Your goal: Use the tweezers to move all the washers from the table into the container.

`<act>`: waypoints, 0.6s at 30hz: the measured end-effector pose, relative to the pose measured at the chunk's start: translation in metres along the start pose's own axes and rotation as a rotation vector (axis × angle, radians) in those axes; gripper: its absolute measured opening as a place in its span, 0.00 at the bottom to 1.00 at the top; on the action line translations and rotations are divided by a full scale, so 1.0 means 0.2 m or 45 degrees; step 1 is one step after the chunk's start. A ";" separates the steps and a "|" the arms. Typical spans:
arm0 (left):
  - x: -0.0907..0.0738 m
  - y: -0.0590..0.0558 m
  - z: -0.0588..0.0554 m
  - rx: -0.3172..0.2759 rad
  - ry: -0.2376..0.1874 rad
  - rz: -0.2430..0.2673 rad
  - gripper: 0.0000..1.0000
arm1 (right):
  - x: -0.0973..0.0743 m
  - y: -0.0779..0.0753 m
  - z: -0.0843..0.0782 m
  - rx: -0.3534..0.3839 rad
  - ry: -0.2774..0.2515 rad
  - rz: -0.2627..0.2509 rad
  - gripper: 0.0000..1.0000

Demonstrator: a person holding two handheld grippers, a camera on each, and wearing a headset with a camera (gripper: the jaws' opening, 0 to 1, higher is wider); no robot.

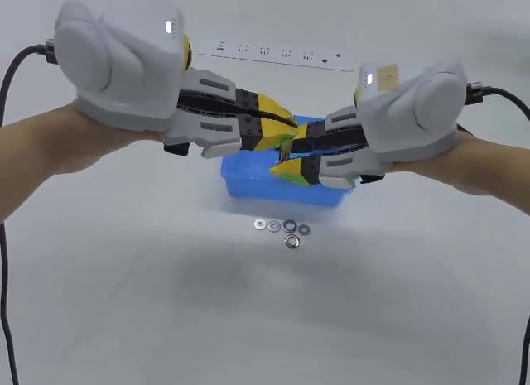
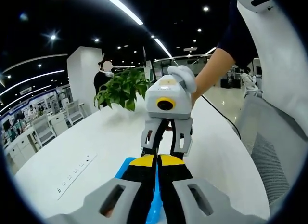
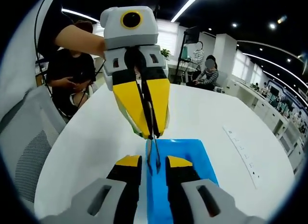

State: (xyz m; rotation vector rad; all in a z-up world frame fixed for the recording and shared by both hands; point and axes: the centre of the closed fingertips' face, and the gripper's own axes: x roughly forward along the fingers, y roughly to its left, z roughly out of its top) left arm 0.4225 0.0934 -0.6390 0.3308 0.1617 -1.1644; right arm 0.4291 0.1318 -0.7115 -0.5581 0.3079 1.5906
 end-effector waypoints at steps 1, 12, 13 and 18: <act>0.00 0.00 0.01 0.000 -0.003 0.001 0.05 | -0.01 0.01 0.00 0.002 0.000 -0.002 0.24; -0.03 -0.08 0.09 0.018 -0.026 -0.011 0.05 | -0.17 0.06 -0.02 0.056 -0.036 -0.134 0.47; -0.03 -0.09 0.09 0.018 -0.024 -0.013 0.05 | -0.19 0.07 -0.03 0.079 -0.048 -0.145 0.51; -0.04 -0.15 0.09 -0.006 -0.047 -0.015 0.05 | -0.26 0.15 -0.09 0.167 -0.060 -0.141 0.60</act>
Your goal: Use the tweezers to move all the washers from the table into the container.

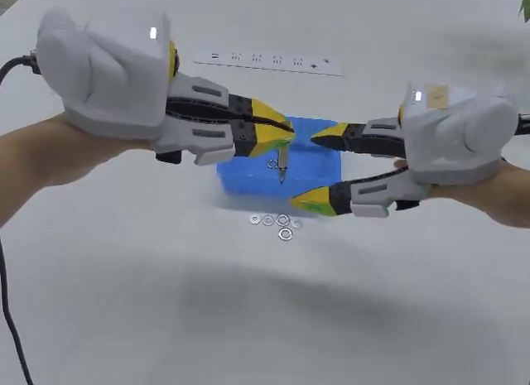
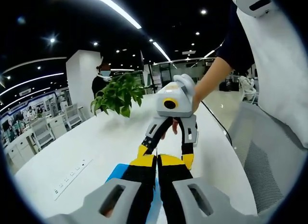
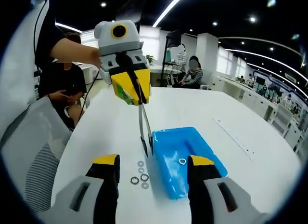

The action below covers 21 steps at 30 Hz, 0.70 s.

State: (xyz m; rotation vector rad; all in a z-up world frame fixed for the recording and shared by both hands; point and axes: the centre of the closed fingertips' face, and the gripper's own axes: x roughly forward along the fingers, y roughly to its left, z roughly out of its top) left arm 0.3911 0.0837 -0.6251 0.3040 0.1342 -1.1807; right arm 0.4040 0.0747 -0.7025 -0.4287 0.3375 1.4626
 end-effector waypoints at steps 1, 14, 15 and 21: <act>0.00 -0.01 0.00 0.000 0.000 -0.001 0.05 | -0.01 0.01 -0.02 0.006 0.007 0.001 0.63; 0.04 -0.16 -0.12 -0.029 0.016 -0.068 0.05 | -0.18 0.19 -0.19 0.090 0.067 0.047 0.94; 0.04 -0.16 -0.13 -0.035 0.015 -0.069 0.05 | -0.18 0.20 -0.20 0.098 0.070 0.052 0.97; 0.07 -0.17 -0.18 -0.062 0.026 -0.080 0.05 | -0.19 0.27 -0.29 0.090 0.135 0.096 1.00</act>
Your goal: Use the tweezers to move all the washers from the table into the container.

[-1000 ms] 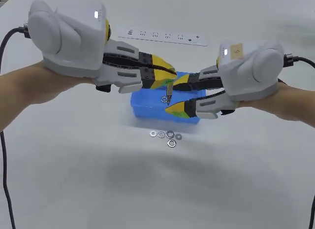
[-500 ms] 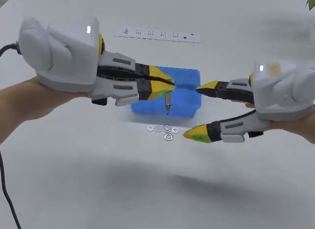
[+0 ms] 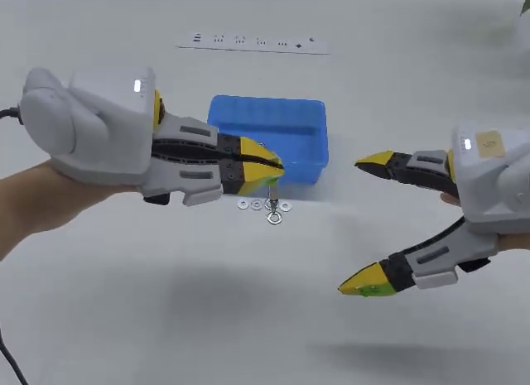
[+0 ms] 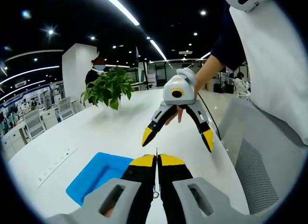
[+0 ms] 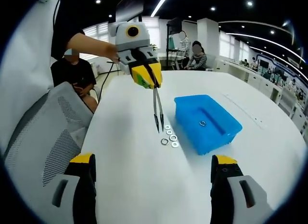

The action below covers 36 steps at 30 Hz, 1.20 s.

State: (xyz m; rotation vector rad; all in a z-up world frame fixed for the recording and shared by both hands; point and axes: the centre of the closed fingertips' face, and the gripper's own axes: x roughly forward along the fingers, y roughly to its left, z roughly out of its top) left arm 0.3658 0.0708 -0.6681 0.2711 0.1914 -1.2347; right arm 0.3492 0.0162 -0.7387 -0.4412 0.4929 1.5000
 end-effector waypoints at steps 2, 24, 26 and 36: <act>0.01 0.00 -0.01 -0.007 -0.001 0.001 0.05 | 0.00 0.02 -0.01 0.002 0.002 0.016 1.00; 0.07 0.00 -0.13 -0.052 0.030 -0.003 0.05 | 0.06 0.09 -0.10 0.044 0.038 0.113 1.00; 0.07 0.01 -0.12 -0.055 0.020 0.003 0.05 | 0.06 0.09 -0.10 0.036 0.039 0.107 1.00; 0.06 0.01 -0.12 -0.059 0.031 -0.011 0.05 | 0.07 0.09 -0.07 0.034 0.025 0.121 1.00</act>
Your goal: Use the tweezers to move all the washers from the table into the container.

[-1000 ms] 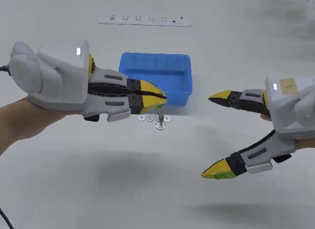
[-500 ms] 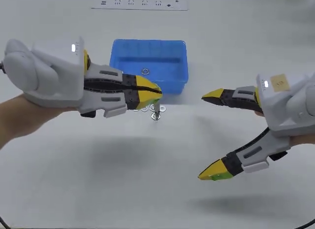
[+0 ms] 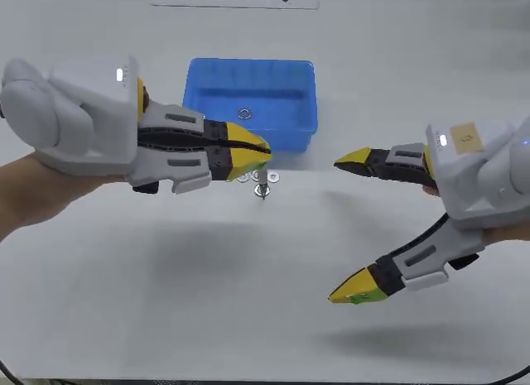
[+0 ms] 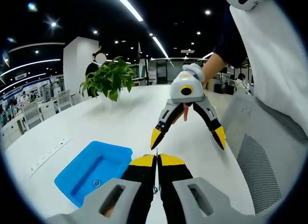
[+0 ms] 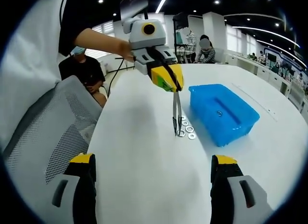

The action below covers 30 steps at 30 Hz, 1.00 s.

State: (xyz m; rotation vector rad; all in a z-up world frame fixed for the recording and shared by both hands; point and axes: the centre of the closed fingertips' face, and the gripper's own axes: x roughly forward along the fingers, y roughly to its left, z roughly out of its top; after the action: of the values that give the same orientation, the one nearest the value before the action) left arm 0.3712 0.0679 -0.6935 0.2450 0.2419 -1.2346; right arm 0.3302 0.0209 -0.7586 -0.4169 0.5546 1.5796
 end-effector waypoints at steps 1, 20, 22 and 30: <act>0.00 0.00 0.00 0.003 0.006 0.001 0.05 | 0.00 0.00 0.01 -0.004 -0.004 -0.005 1.00; -0.01 -0.02 -0.01 -0.002 0.030 -0.017 0.05 | 0.05 -0.06 0.13 -0.030 -0.082 -0.029 0.88; -0.01 -0.02 -0.01 0.000 0.032 -0.019 0.05 | 0.08 -0.06 0.15 -0.031 -0.084 0.000 0.79; -0.02 -0.03 -0.02 -0.011 0.035 -0.027 0.05 | 0.28 -0.12 0.18 -0.057 -0.053 0.078 0.48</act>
State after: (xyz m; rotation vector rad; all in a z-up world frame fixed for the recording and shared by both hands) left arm 0.3649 0.0706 -0.6961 0.2528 0.2742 -1.2511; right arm 0.3515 0.0892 -0.7640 -0.4030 0.5048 1.6583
